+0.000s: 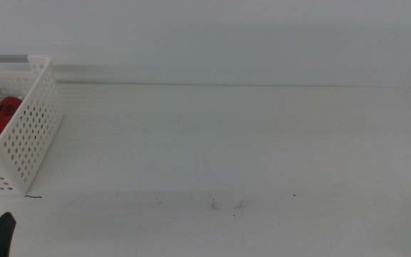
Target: Use arms to grab the bottles and put them into the dustbin to the left of the table.
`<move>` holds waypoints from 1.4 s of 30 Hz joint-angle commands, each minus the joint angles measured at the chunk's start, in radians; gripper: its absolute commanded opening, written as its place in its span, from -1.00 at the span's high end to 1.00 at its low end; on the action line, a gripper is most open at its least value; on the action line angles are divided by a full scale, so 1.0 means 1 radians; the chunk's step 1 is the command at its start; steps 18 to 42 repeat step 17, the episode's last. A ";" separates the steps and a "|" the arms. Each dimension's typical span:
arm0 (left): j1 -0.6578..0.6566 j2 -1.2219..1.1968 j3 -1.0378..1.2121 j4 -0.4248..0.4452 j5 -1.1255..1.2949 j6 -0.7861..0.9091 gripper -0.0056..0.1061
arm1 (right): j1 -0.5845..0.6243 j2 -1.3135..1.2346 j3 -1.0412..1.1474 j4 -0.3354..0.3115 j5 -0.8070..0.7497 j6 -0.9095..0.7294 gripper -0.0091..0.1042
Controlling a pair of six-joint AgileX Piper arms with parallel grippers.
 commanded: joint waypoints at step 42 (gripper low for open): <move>0.002 -0.005 0.000 0.042 -0.018 -0.002 -0.78 | -0.006 -0.005 0.003 0.000 -0.013 -0.002 -0.74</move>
